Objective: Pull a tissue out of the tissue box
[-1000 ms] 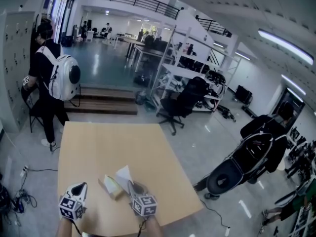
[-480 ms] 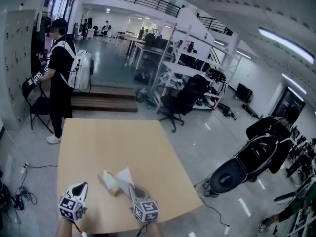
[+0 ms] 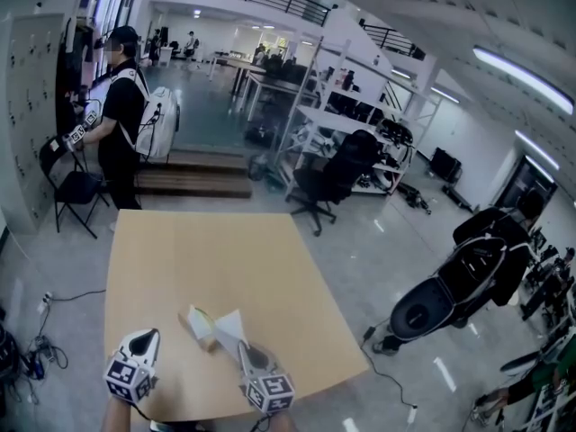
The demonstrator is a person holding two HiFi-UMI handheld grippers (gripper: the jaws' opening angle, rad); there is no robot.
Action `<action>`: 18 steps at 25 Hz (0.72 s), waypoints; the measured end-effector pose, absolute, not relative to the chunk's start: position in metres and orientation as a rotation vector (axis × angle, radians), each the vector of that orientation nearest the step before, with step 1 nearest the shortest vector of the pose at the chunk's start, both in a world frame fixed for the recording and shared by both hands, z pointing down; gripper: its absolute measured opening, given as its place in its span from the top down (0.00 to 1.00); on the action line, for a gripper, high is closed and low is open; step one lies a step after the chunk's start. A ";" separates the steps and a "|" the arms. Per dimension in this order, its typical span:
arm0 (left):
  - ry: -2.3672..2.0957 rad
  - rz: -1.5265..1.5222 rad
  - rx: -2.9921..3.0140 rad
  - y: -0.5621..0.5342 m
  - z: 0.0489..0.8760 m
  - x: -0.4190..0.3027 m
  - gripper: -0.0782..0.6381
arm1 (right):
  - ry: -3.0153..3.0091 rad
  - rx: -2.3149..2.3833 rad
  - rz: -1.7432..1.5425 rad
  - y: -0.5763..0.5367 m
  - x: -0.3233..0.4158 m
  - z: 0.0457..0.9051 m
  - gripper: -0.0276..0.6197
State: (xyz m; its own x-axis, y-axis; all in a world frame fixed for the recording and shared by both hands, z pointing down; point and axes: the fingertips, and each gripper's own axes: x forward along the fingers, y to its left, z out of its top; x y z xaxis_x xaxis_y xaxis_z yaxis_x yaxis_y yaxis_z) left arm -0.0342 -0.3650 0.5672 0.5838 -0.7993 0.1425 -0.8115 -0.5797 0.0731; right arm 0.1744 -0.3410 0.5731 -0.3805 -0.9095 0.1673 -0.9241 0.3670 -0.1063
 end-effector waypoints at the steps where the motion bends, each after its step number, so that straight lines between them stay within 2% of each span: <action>1: -1.375 0.136 2.677 -0.366 0.567 -0.035 0.88 | -2.527 1.704 0.281 -0.340 0.174 0.573 0.95; 18: -1.390 0.121 2.670 -0.360 0.573 -0.044 0.88 | -2.523 1.714 0.249 -0.329 0.166 0.574 0.95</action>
